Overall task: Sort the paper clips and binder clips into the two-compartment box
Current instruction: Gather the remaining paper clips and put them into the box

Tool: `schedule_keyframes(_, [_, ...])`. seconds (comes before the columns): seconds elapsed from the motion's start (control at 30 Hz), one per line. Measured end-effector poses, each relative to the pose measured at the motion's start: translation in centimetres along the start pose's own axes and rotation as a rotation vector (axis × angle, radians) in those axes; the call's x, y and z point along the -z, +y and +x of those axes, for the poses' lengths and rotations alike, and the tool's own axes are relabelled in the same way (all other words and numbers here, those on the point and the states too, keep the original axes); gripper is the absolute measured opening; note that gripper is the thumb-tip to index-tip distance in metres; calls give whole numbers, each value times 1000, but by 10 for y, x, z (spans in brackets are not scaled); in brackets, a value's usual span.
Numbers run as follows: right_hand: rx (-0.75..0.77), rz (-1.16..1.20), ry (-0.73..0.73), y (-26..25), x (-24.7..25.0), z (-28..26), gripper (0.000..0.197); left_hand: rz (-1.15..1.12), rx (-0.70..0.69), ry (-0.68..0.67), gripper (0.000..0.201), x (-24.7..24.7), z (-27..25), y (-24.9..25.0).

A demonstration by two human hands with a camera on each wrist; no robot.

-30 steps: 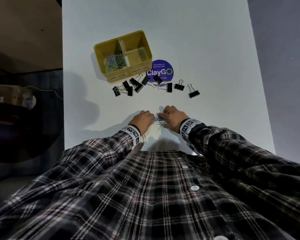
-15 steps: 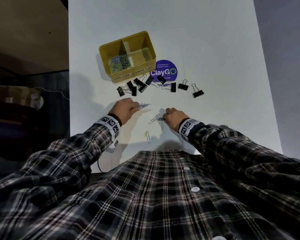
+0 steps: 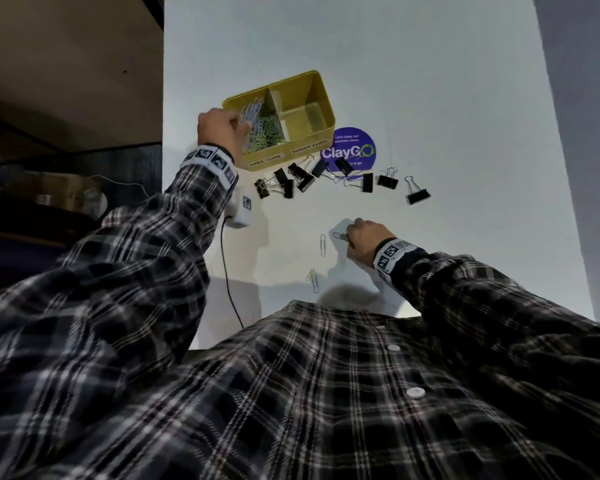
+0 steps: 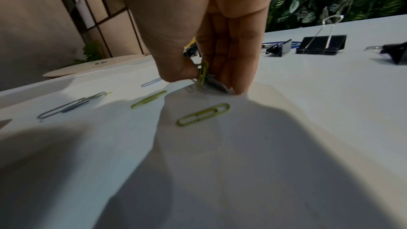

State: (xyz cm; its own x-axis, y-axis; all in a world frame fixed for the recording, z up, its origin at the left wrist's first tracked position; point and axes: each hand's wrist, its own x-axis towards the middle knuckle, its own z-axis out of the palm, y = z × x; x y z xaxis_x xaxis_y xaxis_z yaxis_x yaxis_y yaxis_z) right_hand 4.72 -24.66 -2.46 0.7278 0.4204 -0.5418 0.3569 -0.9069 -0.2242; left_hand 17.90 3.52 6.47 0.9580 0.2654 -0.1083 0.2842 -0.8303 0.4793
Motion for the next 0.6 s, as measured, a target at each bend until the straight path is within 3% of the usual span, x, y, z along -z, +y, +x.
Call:
schedule_keyframes(0.1, [-35,24,7,1,2,4,31,33,122,-6,19,-1,24,3])
schedule_keyframes(0.17, [-66,34,4,2,3,5,30,29,186,-31,29,-10,35,5])
schedule_keyframes(0.3, [-147,113,-13,3,9,5,27,-8,229,-79,35,-27,36,2])
schedule_keyframes(0.47, [-248,365,26,6,36,5,15,-142,121,-2,42,-29,12,-15])
schedule_keyframes(0.6, [-191,467,104,-3,91,24,18,-237,-100,81,24,-31,-50,-22])
